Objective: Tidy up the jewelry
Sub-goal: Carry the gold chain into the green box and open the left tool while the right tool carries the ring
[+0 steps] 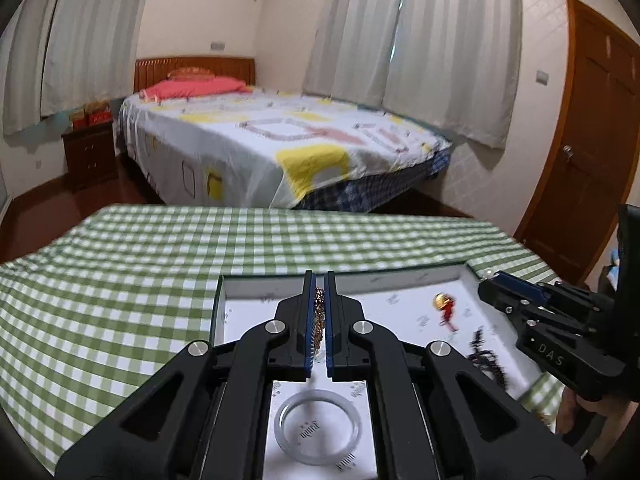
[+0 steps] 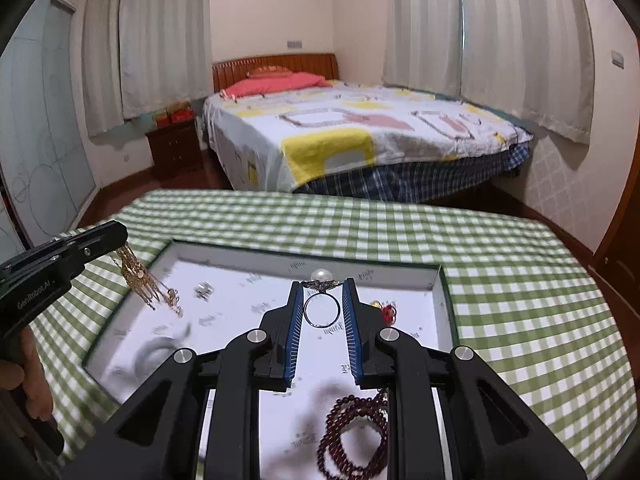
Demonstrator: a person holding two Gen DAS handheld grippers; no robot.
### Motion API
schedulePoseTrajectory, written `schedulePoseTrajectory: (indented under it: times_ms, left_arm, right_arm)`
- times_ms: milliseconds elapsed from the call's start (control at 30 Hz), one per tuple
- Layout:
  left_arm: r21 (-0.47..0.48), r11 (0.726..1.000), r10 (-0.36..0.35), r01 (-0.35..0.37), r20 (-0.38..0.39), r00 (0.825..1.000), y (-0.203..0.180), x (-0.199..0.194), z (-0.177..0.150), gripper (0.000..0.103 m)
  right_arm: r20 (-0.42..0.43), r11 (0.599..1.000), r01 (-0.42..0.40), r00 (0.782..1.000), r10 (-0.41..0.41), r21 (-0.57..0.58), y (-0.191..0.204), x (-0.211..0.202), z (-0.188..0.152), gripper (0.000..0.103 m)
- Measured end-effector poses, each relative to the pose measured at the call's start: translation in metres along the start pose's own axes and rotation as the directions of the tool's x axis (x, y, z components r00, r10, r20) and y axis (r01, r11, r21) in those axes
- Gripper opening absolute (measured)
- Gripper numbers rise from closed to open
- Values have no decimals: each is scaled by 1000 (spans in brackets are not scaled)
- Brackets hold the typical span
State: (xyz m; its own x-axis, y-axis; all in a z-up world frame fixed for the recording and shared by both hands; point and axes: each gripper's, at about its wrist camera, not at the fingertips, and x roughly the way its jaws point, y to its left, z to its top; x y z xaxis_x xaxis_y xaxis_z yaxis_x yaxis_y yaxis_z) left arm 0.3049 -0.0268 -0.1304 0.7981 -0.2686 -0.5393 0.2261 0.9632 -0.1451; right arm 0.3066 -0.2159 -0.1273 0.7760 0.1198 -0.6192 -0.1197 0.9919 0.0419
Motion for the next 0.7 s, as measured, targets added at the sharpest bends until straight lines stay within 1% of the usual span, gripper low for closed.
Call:
schedulePoseTrajectory:
  times_ms: [133, 200, 267, 433, 533, 567, 600, 633, 667, 700]
  left_arm:
    - [1, 1000, 16, -16, -72, 997, 6, 30, -11, 4]
    - [3, 1000, 23, -22, -116, 993, 7, 43, -17, 4]
    - [-15, 1000, 20, -23, -163, 986, 12, 55, -21, 4]
    - [-48, 998, 15, -28, -247, 969, 19, 71, -30, 5]
    - [-76, 997, 3, -24, -272, 962, 23, 75, -34, 5]
    - [-85, 996, 1, -26, -275, 961, 24, 75, -34, 7]
    - [-87, 996, 0, -25, -278, 961, 24, 75, -35, 11]
    - [-88, 996, 0, -26, -281, 960, 25, 75, -35, 16]
    - [-88, 996, 2, -28, -282, 960, 25, 75, -36, 28]
    - [-86, 996, 8, -33, -281, 960, 24, 74, -37, 34]
  right_arm:
    - [-71, 1000, -3, 997, 3, 10, -9, 28, -8, 21]
    - [-108, 1000, -3, 994, 4, 11, -12, 40, -12, 21]
    - [-144, 1000, -8, 989, 10, 13, -14, 49, -15, 21]
    - [-201, 1000, -14, 979, 16, 15, -17, 61, -18, 21]
    - [-222, 1000, -15, 975, 17, 12, -17, 62, -19, 22]
    - [-225, 1000, -13, 974, 15, 12, -17, 62, -18, 25]
    - [-229, 1000, -13, 973, 15, 12, -17, 63, -19, 28]
    - [-230, 1000, -13, 973, 16, 15, -17, 62, -20, 37]
    - [-223, 1000, -11, 975, 14, 18, -18, 61, -19, 43]
    - [-218, 1000, -8, 976, 12, 18, -18, 60, -19, 46]
